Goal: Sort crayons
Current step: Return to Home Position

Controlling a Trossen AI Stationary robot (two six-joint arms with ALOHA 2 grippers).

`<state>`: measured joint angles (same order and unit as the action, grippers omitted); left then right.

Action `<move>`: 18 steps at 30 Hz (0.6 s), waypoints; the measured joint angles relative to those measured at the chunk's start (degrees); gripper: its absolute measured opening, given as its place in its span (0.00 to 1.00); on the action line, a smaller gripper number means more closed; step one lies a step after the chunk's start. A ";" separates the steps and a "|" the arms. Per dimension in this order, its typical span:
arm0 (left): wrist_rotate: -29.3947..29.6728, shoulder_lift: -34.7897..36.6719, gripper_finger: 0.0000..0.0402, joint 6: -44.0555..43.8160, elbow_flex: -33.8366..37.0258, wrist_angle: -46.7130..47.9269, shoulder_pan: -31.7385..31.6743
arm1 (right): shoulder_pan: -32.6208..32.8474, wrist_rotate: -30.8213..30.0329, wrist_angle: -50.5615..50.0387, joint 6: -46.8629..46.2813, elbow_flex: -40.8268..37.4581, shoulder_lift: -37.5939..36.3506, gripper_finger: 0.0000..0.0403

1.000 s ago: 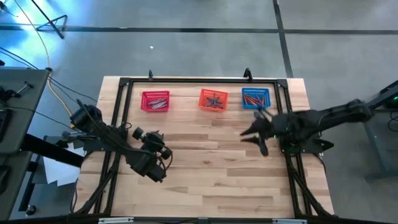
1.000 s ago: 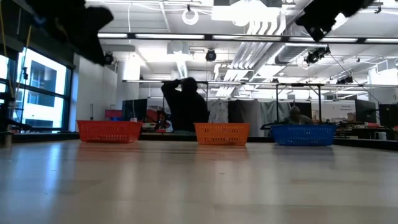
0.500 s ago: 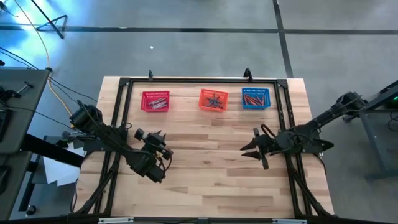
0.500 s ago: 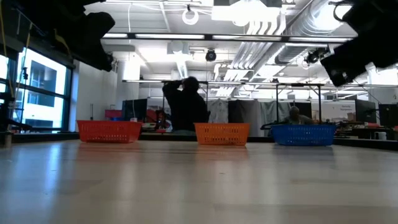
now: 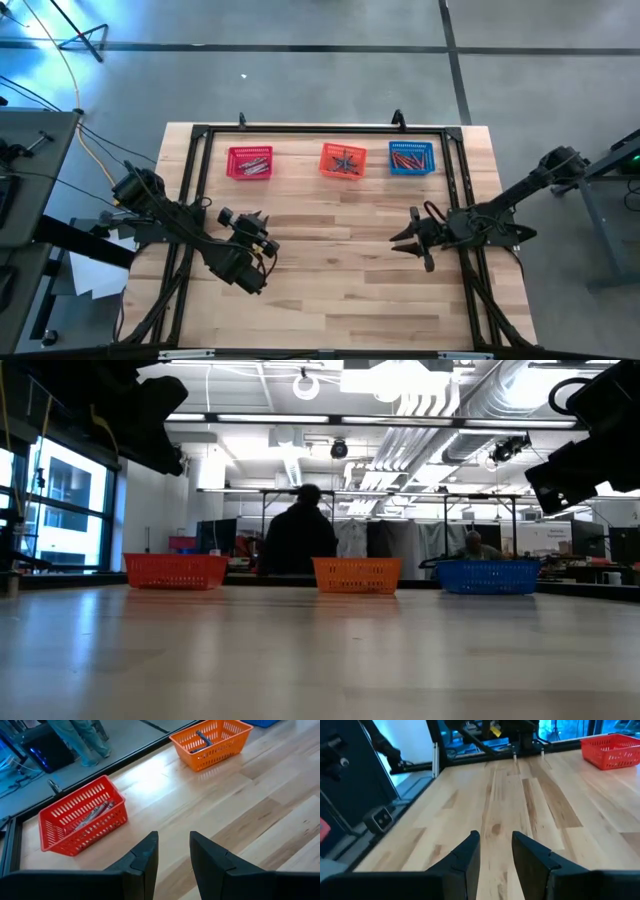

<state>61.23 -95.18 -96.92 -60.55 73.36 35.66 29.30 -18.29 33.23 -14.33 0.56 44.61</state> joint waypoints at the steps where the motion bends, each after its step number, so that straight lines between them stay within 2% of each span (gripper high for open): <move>1: 0.00 0.00 0.25 0.00 0.00 -0.04 0.00 | 0.00 0.01 -0.34 0.80 0.00 0.01 0.27; 7: 0.18 0.00 0.25 0.02 0.00 -0.02 -0.03 | 0.00 0.01 -1.31 1.26 -0.02 0.00 0.27; 13: 4.16 0.00 0.25 -1.35 0.00 -0.42 -0.13 | 0.00 0.03 -1.87 1.29 -0.02 -0.66 0.27; 18: 4.79 0.00 0.25 0.32 0.00 -3.29 -0.02 | 0.00 0.03 -8.90 1.32 -0.04 -10.79 0.27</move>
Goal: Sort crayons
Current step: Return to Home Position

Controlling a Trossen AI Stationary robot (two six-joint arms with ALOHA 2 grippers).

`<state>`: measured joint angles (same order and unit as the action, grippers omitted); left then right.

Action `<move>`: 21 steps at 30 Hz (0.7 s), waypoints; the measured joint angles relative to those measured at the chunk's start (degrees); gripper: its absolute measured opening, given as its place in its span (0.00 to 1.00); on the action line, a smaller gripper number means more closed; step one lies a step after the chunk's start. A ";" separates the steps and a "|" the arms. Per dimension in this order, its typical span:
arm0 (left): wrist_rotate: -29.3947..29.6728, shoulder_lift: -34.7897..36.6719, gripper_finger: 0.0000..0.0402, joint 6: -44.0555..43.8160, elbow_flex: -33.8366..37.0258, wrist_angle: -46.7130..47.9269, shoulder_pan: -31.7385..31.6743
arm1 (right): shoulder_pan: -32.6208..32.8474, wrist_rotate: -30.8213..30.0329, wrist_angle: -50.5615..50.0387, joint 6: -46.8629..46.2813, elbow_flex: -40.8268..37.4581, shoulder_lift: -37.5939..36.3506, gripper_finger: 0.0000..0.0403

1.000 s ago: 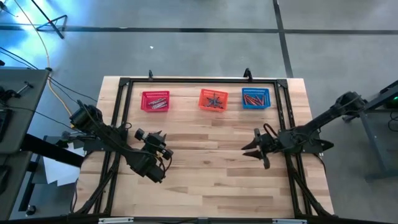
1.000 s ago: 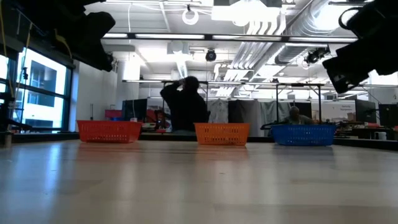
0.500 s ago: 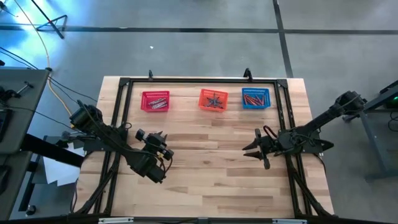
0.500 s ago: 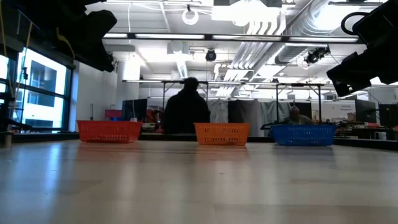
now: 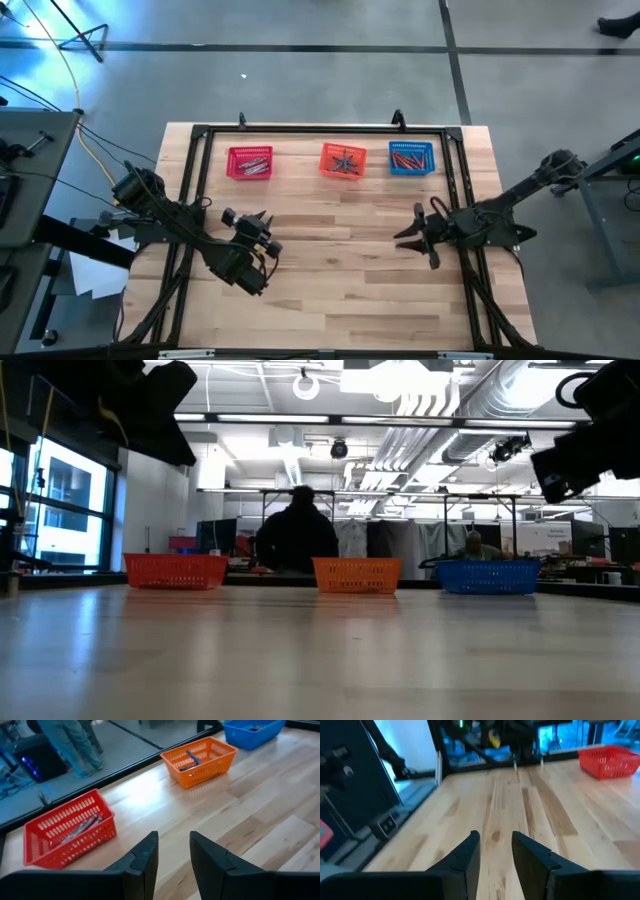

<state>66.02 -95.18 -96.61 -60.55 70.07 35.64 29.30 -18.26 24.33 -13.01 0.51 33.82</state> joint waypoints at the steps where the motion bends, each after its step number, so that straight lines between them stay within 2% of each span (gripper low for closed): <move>1: 0.21 0.00 0.25 1.41 0.00 -0.79 0.02 | 0.00 0.00 -1.49 0.00 0.00 -2.47 0.27; 9: 1.36 0.00 0.25 4.80 0.00 -2.56 0.02 | 0.00 0.00 -8.39 0.00 0.00 -18.28 0.27; 21: 1.68 0.00 0.25 4.84 0.00 -2.72 0.02 | -0.04 -0.01 -8.85 0.01 -0.02 -33.31 0.27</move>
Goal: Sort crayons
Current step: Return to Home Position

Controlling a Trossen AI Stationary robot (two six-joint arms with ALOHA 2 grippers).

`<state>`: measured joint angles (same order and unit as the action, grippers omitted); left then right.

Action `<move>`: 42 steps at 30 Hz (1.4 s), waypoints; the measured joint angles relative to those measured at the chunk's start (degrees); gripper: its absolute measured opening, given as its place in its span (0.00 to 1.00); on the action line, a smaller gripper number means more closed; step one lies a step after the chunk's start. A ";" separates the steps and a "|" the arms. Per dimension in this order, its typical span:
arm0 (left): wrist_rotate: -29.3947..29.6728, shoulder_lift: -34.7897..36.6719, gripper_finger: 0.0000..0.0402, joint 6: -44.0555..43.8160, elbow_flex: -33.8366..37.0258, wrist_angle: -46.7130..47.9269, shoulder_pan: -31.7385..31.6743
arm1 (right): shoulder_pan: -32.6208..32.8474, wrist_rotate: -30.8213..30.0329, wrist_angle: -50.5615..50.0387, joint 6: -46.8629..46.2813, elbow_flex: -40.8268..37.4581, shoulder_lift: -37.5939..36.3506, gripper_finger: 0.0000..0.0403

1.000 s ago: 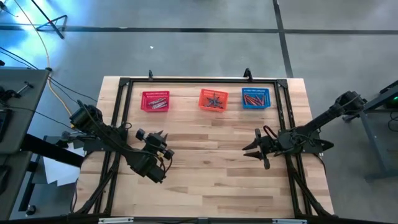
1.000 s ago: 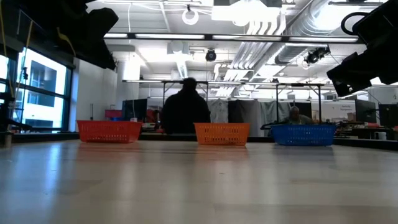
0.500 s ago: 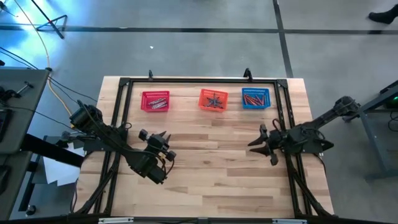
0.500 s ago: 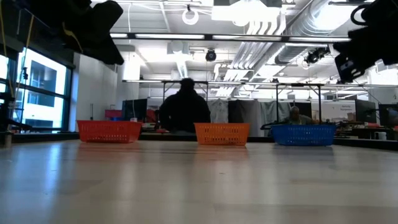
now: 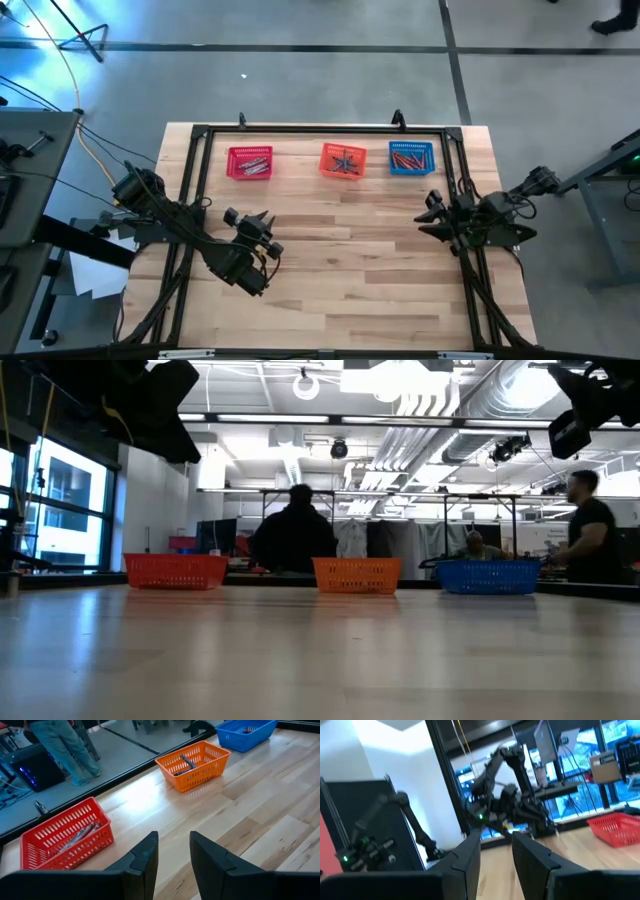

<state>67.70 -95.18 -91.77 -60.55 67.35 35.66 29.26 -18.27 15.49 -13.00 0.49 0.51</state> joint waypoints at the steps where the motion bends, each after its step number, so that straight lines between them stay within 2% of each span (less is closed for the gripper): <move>1: 0.00 0.00 0.25 0.00 0.00 0.00 0.00 | 0.00 -0.01 0.13 0.00 0.00 -0.58 0.27; 14: -1.61 -0.02 0.25 2.94 -0.02 -1.53 0.00 | 0.00 0.01 -0.33 0.00 0.00 -0.17 0.27; 19: -4.83 -0.02 0.25 -0.44 -0.02 -1.81 0.00 | 0.00 0.01 -0.39 0.01 -0.02 -0.16 0.27; 21: -6.43 -0.02 0.25 -3.55 -0.02 -4.72 0.00 | 0.00 0.01 -0.44 0.01 -0.02 -0.15 0.27; 23: -8.76 -0.02 0.25 -2.99 -0.07 -6.79 0.00 | 0.00 0.01 -0.46 0.01 -0.02 -0.15 0.27; 28: -19.39 -0.02 0.25 -0.39 -0.02 -11.13 0.00 | 0.00 0.01 -0.46 0.01 -0.02 -0.15 0.27; 34: -27.43 -0.02 0.25 -0.04 -0.02 -19.13 0.00 | 0.00 0.01 -0.74 0.01 -0.02 -0.15 0.27; 38: -27.50 -0.02 0.25 0.60 -0.02 -23.33 0.47 | 0.00 0.01 -1.10 0.01 -0.02 -0.15 0.27; 42: -25.44 2.32 0.25 7.90 0.95 -25.55 0.24 | 0.00 0.01 -1.27 0.01 -0.02 -0.15 0.27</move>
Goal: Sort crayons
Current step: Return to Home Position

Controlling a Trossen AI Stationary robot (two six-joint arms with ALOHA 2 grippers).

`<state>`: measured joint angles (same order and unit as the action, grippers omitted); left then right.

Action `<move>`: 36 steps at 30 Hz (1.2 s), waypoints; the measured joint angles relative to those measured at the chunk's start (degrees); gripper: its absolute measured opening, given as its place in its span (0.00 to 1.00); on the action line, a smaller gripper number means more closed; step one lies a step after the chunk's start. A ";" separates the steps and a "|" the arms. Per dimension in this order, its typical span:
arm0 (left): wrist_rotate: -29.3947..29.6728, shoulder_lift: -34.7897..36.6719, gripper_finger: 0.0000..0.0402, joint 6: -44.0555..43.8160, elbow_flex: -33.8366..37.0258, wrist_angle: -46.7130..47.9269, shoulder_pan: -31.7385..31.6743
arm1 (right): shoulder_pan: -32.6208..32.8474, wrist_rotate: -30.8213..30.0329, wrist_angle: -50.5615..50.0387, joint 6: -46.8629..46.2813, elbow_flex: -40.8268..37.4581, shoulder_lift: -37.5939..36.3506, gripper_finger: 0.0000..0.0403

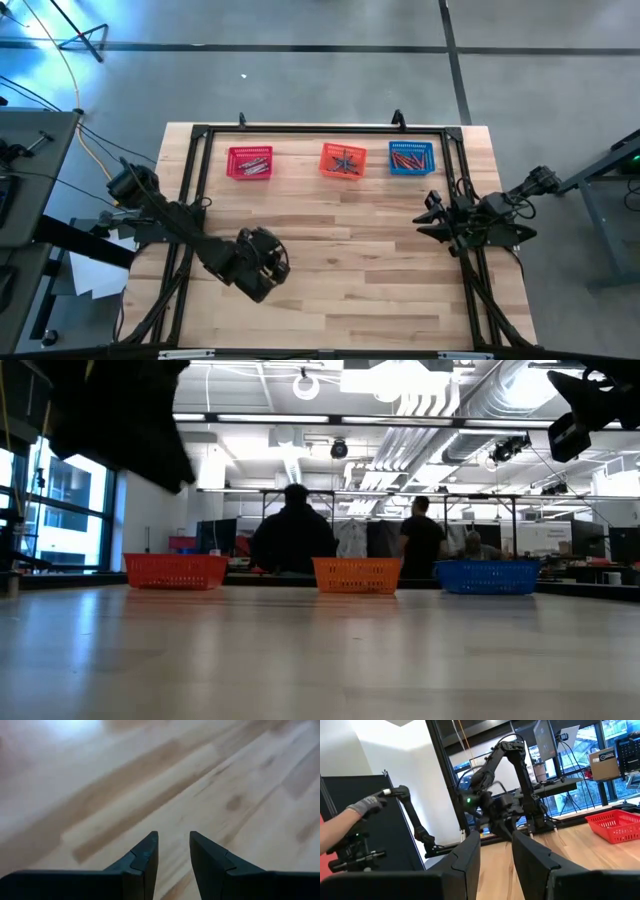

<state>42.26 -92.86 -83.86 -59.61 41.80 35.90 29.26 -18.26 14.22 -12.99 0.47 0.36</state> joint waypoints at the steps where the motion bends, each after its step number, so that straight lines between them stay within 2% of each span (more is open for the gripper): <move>1: 0.90 1.58 0.25 2.30 1.02 -1.92 -0.42 | 0.00 0.00 0.02 0.00 0.00 0.00 0.27; 8: 5.41 14.96 0.25 16.66 16.80 -22.70 -5.87 | 0.00 0.00 -0.55 0.00 0.00 0.00 0.27; 12: 4.63 23.34 0.25 22.55 25.15 -28.15 -7.44 | 0.00 0.00 -1.31 0.02 0.00 0.00 0.27; 19: 2.94 43.77 0.25 39.30 38.13 -37.43 -6.76 | 0.00 0.00 -1.67 0.02 0.00 0.00 0.27; 24: -3.92 53.21 0.25 55.72 42.94 -43.99 -6.90 | 0.00 0.00 -1.76 0.00 0.00 0.00 0.27; 29: -15.84 62.99 0.25 73.31 46.44 -48.41 -8.80 | 0.00 0.00 -1.77 0.01 0.00 0.00 0.27; 32: -19.90 66.06 0.25 79.87 48.57 -50.52 -10.14 | 0.00 0.00 -1.77 0.00 0.00 0.00 0.27; 36: -21.12 69.28 0.25 83.96 50.37 -50.49 -13.08 | 0.02 0.00 -1.77 0.02 0.00 0.00 0.27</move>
<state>21.15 -23.57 0.10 -9.23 -8.68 22.81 29.27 -18.26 12.45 -12.98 0.47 0.36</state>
